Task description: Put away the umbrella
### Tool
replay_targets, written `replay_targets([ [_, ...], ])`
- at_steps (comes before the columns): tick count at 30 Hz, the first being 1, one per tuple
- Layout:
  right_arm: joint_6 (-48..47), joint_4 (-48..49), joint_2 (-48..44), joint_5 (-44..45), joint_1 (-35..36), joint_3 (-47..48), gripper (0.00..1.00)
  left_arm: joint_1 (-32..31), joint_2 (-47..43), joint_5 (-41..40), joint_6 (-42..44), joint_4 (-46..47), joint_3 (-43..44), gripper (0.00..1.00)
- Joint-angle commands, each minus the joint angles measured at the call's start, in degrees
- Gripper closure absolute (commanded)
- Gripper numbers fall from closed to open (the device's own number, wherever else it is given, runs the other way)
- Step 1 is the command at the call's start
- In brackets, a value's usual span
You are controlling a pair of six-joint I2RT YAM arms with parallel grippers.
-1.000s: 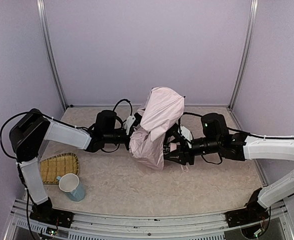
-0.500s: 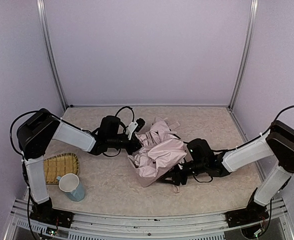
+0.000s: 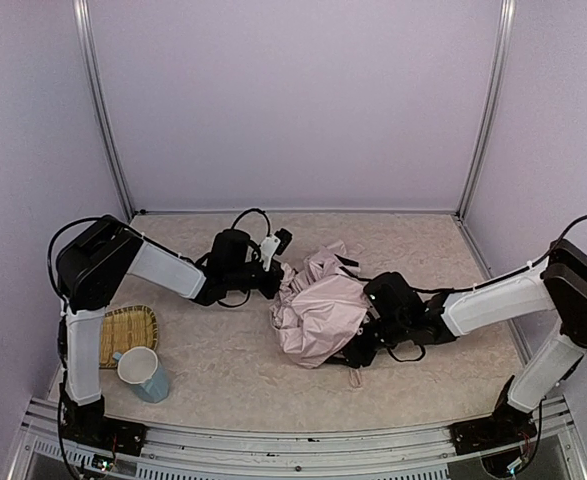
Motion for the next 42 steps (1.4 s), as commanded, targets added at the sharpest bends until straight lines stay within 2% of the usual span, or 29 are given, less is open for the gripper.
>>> replay_targets([
  [1, -2.1, -8.1, -6.0, 2.3, -0.1, 6.7, 1.00, -2.5, -3.7, -1.1, 2.3, 6.2, -3.1, 0.98],
  [3, -6.0, -11.2, -6.2, 3.7, 0.0, 10.2, 1.00, -3.1, -4.0, -2.0, 3.8, 6.3, -3.4, 0.98],
  [9, -18.6, -28.4, 0.0, 15.9, 3.6, 19.7, 1.00, -1.8, -1.4, -1.6, 2.3, 4.8, -0.3, 0.98],
  [15, -21.8, -31.0, 5.4, 17.9, 7.9, 18.7, 1.00, -1.2, -0.2, -1.3, 1.0, 4.5, 0.5, 0.98],
  [17, -21.6, -32.0, 8.4, 17.7, 9.0, 19.1, 1.00, -0.9, -0.4, -2.2, 0.1, 4.5, -0.1, 0.87],
  [20, -20.5, -32.0, 10.4, 15.8, 9.2, 18.7, 1.00, 0.0, -1.7, -6.6, -2.2, 3.4, -0.5, 0.51],
  [21, -20.2, -31.9, 10.6, 15.1, 9.2, 18.5, 1.00, 0.5, -2.5, -8.3, -3.3, 2.6, -0.6, 0.43],
  [24, -19.2, -32.3, 11.2, 11.6, 8.9, 18.1, 1.00, 2.2, -6.5, -11.7, -7.0, 2.4, -2.6, 0.31],
  [29, -17.5, -34.7, 11.8, 5.8, 7.6, 18.1, 1.00, 2.9, -17.4, -12.4, -8.7, 4.5, -7.9, 0.20],
  [32, -16.4, -35.9, 12.0, 2.3, 6.6, 18.3, 1.00, 1.2, -25.3, -12.8, -6.7, 2.5, -10.7, 0.19],
  [36, -15.0, -36.8, 12.2, -1.5, 5.8, 19.2, 1.00, -5.1, -36.8, -16.5, 2.5, -1.3, -18.1, 0.20],
  [39, -14.8, -38.2, 13.2, -0.8, 5.6, 21.0, 1.00, -6.1, -42.5, -18.0, 3.2, -2.3, -24.0, 0.16],
  [42, -14.7, -39.4, 14.1, 0.5, 5.5, 22.3, 1.00, -7.0, -46.0, -17.5, 3.7, -6.3, -25.6, 0.16],
])
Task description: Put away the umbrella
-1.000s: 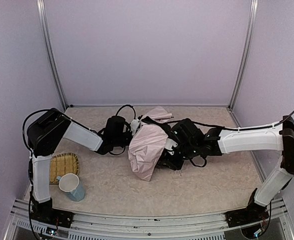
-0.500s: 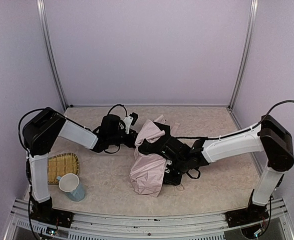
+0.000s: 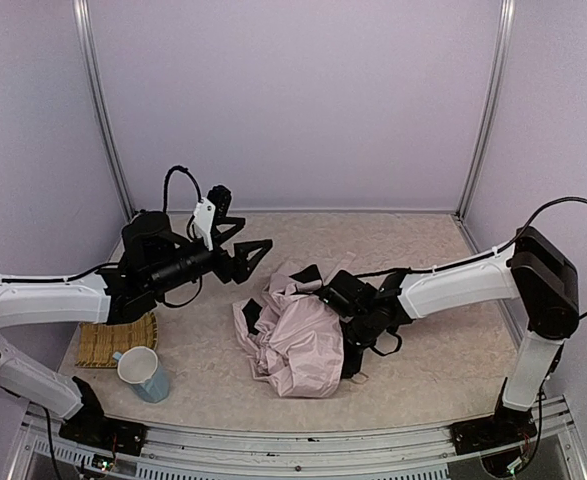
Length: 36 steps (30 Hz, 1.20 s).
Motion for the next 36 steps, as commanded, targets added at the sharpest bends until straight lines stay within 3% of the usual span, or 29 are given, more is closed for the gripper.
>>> replay_targets([
  [1, 1.4, -7.4, 3.2, -1.3, -0.2, 1.3, 1.00, -1.3, -2.9, -1.1, 4.1, -7.8, -3.6, 0.17],
  [6, 1.6, -8.1, 3.8, 0.0, -0.3, 2.8, 1.00, -11.0, -8.4, 4.3, 14.5, -14.5, -7.0, 0.17],
  [10, 2.5, -7.6, 3.3, 2.7, -0.3, 3.7, 1.00, -15.4, -6.9, 0.5, 14.8, -14.9, -8.4, 0.16],
  [15, 4.0, -3.7, -0.9, 6.7, -0.2, 3.9, 1.00, -14.3, -7.0, -6.0, 9.0, -11.8, -10.0, 0.23],
  [18, 4.4, 0.4, -6.2, 9.0, -0.2, 3.0, 1.00, -11.2, -9.0, -10.5, 2.6, -9.7, -10.6, 0.22],
  [23, 2.7, 8.8, -19.0, 11.4, -1.4, -0.9, 1.00, -4.5, -13.1, -10.1, -5.5, -7.1, -12.1, 0.20],
  [31, 3.4, 14.8, -31.0, -3.3, -12.0, 3.6, 1.00, -4.0, -22.2, -15.3, -4.2, -4.5, -12.2, 0.18],
  [36, 5.5, 18.9, -34.7, -7.4, -15.0, 6.3, 1.00, -3.9, -25.1, -13.2, -2.3, -4.2, -12.1, 0.15],
])
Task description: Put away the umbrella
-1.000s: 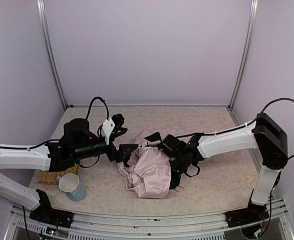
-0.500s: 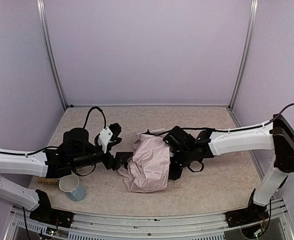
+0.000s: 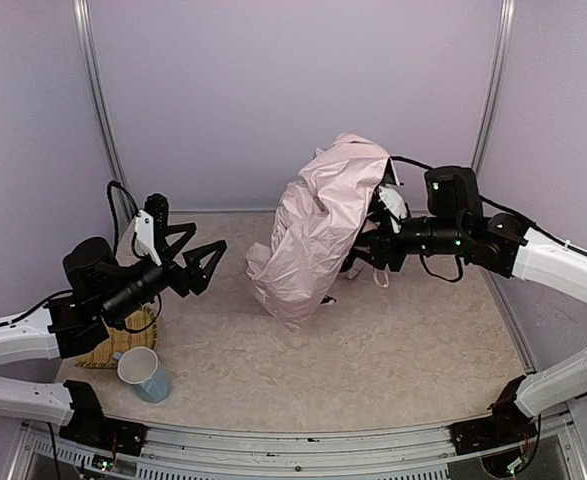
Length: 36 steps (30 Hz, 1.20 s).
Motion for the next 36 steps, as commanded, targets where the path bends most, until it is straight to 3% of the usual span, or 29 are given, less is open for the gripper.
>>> replay_targets([
  [1, 2.8, 9.2, -4.2, -8.4, -1.7, 3.9, 1.00, 0.3, -1.8, 0.7, 1.8, 1.8, -0.3, 0.14],
  [7, 5.7, 12.7, -5.7, -10.6, -2.6, 4.7, 1.00, 0.1, -0.9, 4.9, 5.6, 1.3, 0.2, 0.10],
  [10, 6.6, 14.1, -5.7, -9.9, -2.6, 4.1, 1.00, -0.1, 0.9, 17.7, 8.8, 2.5, -0.2, 0.04],
  [12, 7.4, 16.0, -5.5, -10.2, -2.6, 2.9, 1.00, -1.1, 4.5, 21.8, 9.1, 6.9, -0.1, 0.03],
  [13, 7.9, 17.3, -5.5, -10.7, -2.6, 2.2, 1.00, -1.9, 7.2, 21.7, 8.7, 9.7, 0.4, 0.06],
  [16, 9.7, 20.6, -5.3, -10.7, -2.6, 1.5, 1.00, -3.6, 15.8, 22.7, 7.5, 10.1, 7.0, 0.33],
  [19, 10.2, 22.6, -4.9, -9.0, -2.6, 2.1, 1.00, -6.5, 21.3, 25.7, 8.0, 5.1, 13.8, 0.38],
  [25, 10.0, 25.1, -3.8, -7.7, -2.8, 3.5, 1.00, -11.3, 27.7, 31.1, 4.5, 21.1, 13.8, 0.31],
  [31, 8.4, 18.0, -6.2, -2.5, -5.5, 3.5, 1.00, -12.4, 24.6, 33.3, 4.2, 14.6, 16.1, 0.18],
  [36, 8.1, 12.6, -9.4, -0.8, -13.0, 1.5, 1.00, -12.9, 15.4, 24.1, 8.9, 10.8, 9.0, 0.09],
])
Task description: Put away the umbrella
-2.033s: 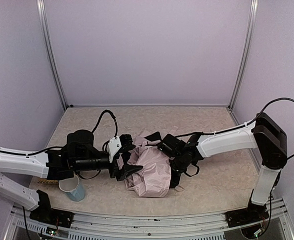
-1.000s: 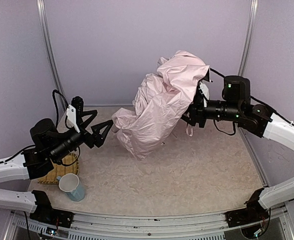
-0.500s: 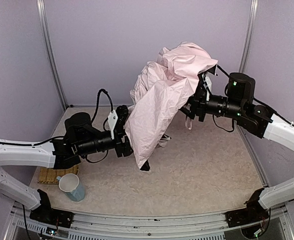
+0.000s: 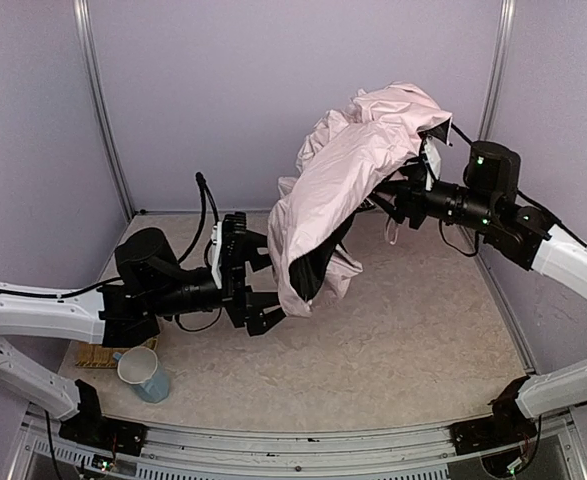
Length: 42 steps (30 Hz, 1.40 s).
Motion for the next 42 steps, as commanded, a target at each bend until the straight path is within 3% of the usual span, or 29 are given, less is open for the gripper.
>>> replay_targets([
  [1, 0.3, -1.6, -5.0, 2.7, -6.9, -0.3, 1.00, -0.7, -8.2, -7.7, 3.9, -4.9, -4.9, 0.07],
  [5, 0.9, -4.3, -6.9, 0.5, -13.7, 0.4, 1.00, -0.6, -12.8, -14.6, 4.8, -7.5, -8.4, 0.03],
  [10, -0.8, -8.1, -7.8, 2.2, -16.8, 2.9, 1.00, -0.6, -15.8, -17.3, 5.3, -8.8, -9.9, 0.01],
  [19, -10.5, -17.2, -2.2, 12.7, -16.8, 9.9, 1.00, 0.1, -18.2, -20.4, 6.8, -9.9, -10.8, 0.01],
  [22, -15.2, -17.2, 1.3, 21.5, -15.9, 13.7, 1.00, 0.4, -18.2, -22.1, 6.2, -9.7, -11.6, 0.01],
  [26, -26.2, -12.4, 9.3, 36.5, -15.3, 22.1, 1.00, 1.5, -18.1, -22.7, 5.6, -9.4, -12.2, 0.01],
  [29, -37.8, 0.2, 15.6, 47.2, -15.5, 27.1, 1.00, 2.4, -17.7, -23.0, 5.3, -9.9, -12.0, 0.01],
  [32, -44.7, 6.4, 21.2, 46.3, -15.3, 31.2, 1.00, 3.1, -17.3, -24.3, 4.8, -10.7, -11.7, 0.01],
  [35, -50.4, 10.7, 23.1, 42.9, -12.5, 26.3, 1.00, 3.5, -17.6, -25.3, 3.9, -10.9, -12.2, 0.01],
  [39, -63.9, 28.4, 21.8, 44.5, -3.5, 3.3, 1.00, 4.0, -18.4, -25.9, 3.6, -10.1, -13.6, 0.01],
  [42, -64.0, 37.4, 24.1, 45.8, 5.6, -12.7, 1.00, 4.3, -18.2, -26.4, 4.0, -10.6, -13.9, 0.01],
])
